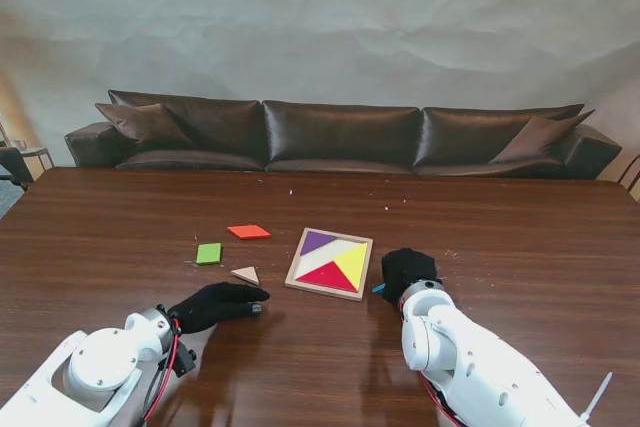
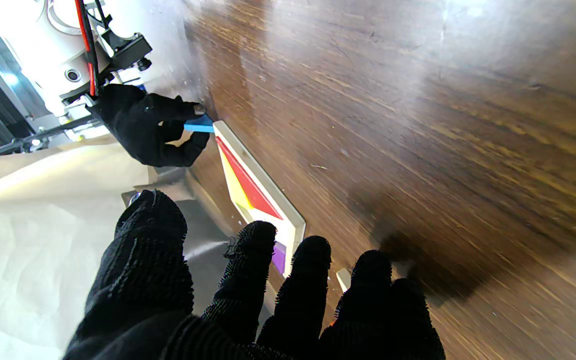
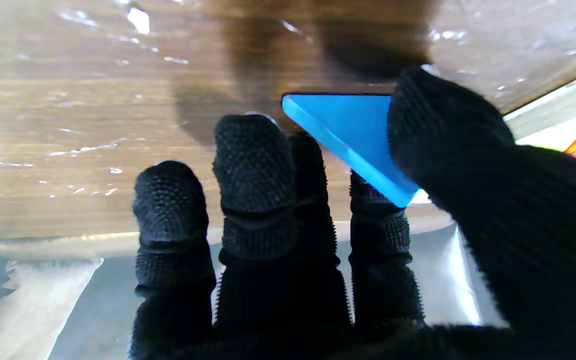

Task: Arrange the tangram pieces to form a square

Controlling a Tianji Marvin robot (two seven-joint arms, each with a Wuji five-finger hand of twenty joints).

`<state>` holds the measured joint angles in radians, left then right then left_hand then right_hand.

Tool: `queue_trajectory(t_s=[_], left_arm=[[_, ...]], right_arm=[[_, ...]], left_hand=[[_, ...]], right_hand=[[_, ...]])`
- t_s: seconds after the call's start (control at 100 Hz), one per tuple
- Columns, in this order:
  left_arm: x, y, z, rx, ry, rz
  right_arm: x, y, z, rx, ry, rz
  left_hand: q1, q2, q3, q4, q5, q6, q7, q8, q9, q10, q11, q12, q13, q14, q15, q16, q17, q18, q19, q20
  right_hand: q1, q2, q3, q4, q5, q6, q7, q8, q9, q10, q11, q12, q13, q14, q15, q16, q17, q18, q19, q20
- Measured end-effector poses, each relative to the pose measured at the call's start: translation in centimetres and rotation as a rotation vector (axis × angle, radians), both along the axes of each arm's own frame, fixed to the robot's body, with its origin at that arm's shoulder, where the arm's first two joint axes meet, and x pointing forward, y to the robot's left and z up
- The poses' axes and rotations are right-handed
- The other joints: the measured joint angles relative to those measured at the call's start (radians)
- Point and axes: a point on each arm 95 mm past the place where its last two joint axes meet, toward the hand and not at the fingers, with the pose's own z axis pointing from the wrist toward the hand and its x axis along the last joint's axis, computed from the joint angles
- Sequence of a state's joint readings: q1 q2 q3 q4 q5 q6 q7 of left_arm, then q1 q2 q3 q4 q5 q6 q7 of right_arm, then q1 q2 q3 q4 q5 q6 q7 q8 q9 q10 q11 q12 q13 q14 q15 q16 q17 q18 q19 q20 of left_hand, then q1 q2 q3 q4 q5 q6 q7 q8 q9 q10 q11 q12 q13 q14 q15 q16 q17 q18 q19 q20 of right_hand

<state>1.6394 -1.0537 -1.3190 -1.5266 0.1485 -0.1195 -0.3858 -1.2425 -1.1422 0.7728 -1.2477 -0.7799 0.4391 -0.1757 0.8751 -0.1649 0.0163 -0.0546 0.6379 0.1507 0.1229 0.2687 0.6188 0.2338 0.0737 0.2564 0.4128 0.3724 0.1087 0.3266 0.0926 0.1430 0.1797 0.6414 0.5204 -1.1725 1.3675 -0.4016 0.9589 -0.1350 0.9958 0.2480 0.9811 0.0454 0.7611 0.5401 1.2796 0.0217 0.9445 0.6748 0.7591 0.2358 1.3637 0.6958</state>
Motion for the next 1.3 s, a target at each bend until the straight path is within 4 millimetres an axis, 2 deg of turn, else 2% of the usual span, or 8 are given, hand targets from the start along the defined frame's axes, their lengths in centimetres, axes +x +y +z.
queue_trajectory(t_s=[0.1, 0.22, 0.54, 0.58, 0.62, 0.79, 1.07, 1.3], left_arm=[[0.0, 0.0, 0.0, 0.000, 0.000, 0.000], [0.0, 0.0, 0.0, 0.000, 0.000, 0.000], [0.1, 0.1, 0.0, 0.000, 0.000, 0.001], [0.1, 0.1, 0.0, 0.000, 0.000, 0.001], [0.1, 0.1, 0.0, 0.000, 0.000, 0.001], [0.1, 0.1, 0.0, -0.001, 0.000, 0.003], [0.1, 0.1, 0.0, -0.001, 0.002, 0.007], [0.1, 0.1, 0.0, -0.002, 0.005, 0.010]], right_arm=[[0.1, -0.1, 0.0, 0.002, -0.007, 0.008], [0.2, -0.2, -0.2, 0.012, -0.034, 0.002], [0.4, -0.2, -0.2, 0.004, -0.055, 0.008], [0.4, -0.2, -0.2, -0.002, -0.056, 0.015], [0.4, -0.1, -0.3, -0.011, -0.053, 0.025], [0.4, 0.1, 0.1, -0.025, -0.055, 0.070], [1.6, 1.1, 2.4, -0.024, -0.091, 0.126], [2.8, 2.9, 3.9, 0.009, -0.104, 0.178]], left_hand=[[0.000, 0.000, 0.000, 0.000, 0.000, 0.000, 0.000, 0.000, 0.000, 0.000, 0.000, 0.000, 0.000, 0.000, 0.000, 0.000, 0.000, 0.000, 0.000, 0.001], [0.000, 0.000, 0.000, 0.000, 0.000, 0.000, 0.000, 0.000, 0.000, 0.000, 0.000, 0.000, 0.001, 0.000, 0.001, 0.000, 0.000, 0.000, 0.000, 0.004], [0.000, 0.001, 0.000, 0.000, 0.000, 0.000, 0.000, 0.000, 0.000, 0.000, 0.000, 0.000, 0.002, 0.000, 0.009, 0.000, 0.001, 0.000, 0.010, 0.011], [0.000, 0.001, 0.000, 0.000, 0.000, 0.000, 0.000, 0.000, 0.000, 0.000, 0.000, 0.000, 0.002, 0.000, 0.009, 0.000, 0.001, 0.000, 0.010, 0.011], [0.000, 0.001, 0.000, 0.000, 0.000, 0.000, 0.000, 0.000, 0.000, 0.000, 0.000, 0.000, 0.002, 0.000, 0.010, 0.000, 0.001, 0.000, 0.011, 0.011], [0.000, 0.001, 0.000, 0.000, 0.000, 0.000, 0.000, 0.000, 0.000, 0.000, 0.000, 0.000, 0.002, 0.000, 0.010, 0.000, 0.001, 0.000, 0.014, 0.011], [0.000, 0.001, 0.000, 0.000, 0.000, 0.000, 0.000, 0.000, 0.000, 0.000, 0.000, 0.000, 0.002, -0.001, 0.012, 0.000, 0.004, -0.001, 0.014, 0.011], [0.000, 0.001, 0.000, 0.000, 0.000, 0.000, 0.000, 0.000, 0.000, 0.000, 0.000, 0.000, 0.002, -0.006, 0.020, 0.000, 0.009, -0.005, 0.014, 0.011]], right_hand=[[0.000, -0.012, -0.021, -0.010, 0.031, -0.039, 0.046, -0.038, 0.033, -0.002, -0.025, 0.000, 0.000, -0.001, 0.022, 0.017, 0.000, -0.012, 0.000, 0.000], [0.000, -0.005, -0.022, -0.023, 0.083, -0.048, 0.068, -0.073, 0.113, -0.023, -0.092, -0.002, 0.001, -0.006, 0.073, 0.036, 0.000, -0.014, 0.001, 0.000], [0.010, -0.004, -0.022, -0.024, 0.107, 0.006, 0.078, -0.082, 0.196, -0.031, -0.166, -0.019, 0.002, -0.061, 0.123, 0.038, 0.000, -0.048, 0.001, -0.027], [0.010, -0.004, -0.022, -0.024, 0.107, 0.007, 0.079, -0.080, 0.254, -0.030, -0.123, -0.015, 0.028, -0.059, 0.125, 0.038, 0.000, -0.048, 0.001, -0.034], [0.010, -0.003, -0.019, -0.024, 0.107, 0.016, 0.082, -0.073, 0.274, -0.032, -0.128, -0.006, 0.032, -0.054, 0.127, 0.038, 0.000, -0.048, 0.001, -0.034], [0.010, -0.007, -0.011, -0.024, 0.107, 0.020, 0.082, -0.067, 0.281, -0.032, -0.122, -0.003, 0.032, -0.051, 0.135, 0.038, 0.000, -0.048, 0.001, -0.035], [0.010, -0.010, -0.011, -0.024, 0.114, 0.030, 0.082, -0.059, 0.284, -0.033, -0.121, 0.007, 0.032, -0.049, 0.140, 0.038, 0.000, -0.048, 0.001, -0.035], [0.010, -0.009, -0.011, -0.024, 0.114, 0.031, 0.082, -0.056, 0.284, -0.032, -0.121, 0.008, 0.032, -0.048, 0.142, 0.038, 0.000, -0.048, 0.001, -0.035]])
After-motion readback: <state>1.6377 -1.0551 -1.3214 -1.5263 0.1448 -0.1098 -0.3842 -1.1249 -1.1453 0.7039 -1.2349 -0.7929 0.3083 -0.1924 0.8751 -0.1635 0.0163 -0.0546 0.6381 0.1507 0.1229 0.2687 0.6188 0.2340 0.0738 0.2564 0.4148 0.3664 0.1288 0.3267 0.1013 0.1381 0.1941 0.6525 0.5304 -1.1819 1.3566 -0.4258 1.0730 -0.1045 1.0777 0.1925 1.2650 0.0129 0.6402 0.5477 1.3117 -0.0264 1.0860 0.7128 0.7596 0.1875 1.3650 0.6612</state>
